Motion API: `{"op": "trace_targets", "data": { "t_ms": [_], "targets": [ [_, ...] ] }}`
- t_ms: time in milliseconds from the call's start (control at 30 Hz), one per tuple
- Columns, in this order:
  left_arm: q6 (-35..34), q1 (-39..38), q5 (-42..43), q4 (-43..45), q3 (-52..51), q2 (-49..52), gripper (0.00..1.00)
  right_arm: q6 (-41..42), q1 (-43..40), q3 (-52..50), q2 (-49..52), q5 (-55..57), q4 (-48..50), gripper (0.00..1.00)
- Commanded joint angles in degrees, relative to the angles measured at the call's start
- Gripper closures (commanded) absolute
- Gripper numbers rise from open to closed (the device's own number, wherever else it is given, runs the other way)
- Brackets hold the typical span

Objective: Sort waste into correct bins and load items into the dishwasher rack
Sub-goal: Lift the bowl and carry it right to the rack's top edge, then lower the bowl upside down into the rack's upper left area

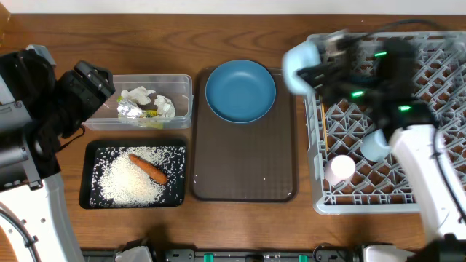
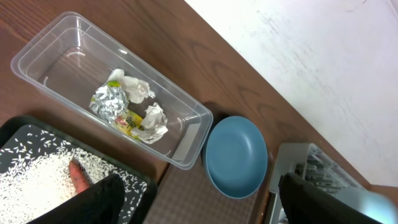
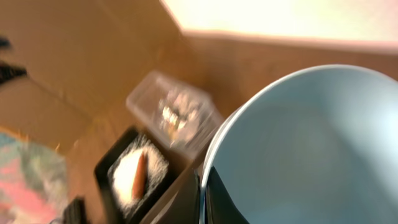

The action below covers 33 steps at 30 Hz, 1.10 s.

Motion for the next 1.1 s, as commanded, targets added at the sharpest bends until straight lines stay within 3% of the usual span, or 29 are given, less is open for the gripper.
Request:
{"op": "trace_targets", "data": {
  "t_ms": [0,167,433,733,1067],
  "targets": [
    [0.8,0.2,-0.7,-0.1,0.3,-0.1,0.18,-1.7,-7.9,0.9,2.6,-15.3,3.9,0.99],
    [0.8,0.2,-0.7,-0.1,0.3,-0.1,0.18,-4.4,-13.4,0.9,7.5,-16.7,8.5,0.99],
    [0.8,0.3,-0.7,-0.1,0.3,-0.1,0.18,-5.7,-12.7,0.9,17.7,-25.8,22.4,0.99],
    [0.8,0.2,-0.6,-0.1,0.3,-0.1,0.18,-5.5,-11.5,0.9,26.3,-27.1,30.9,0.99],
    [0.8,0.2,-0.7,-0.1,0.3,-0.1,0.18,-8.6,-10.2,0.9,30.0,-26.8,31.6,0.99]
  ]
}}
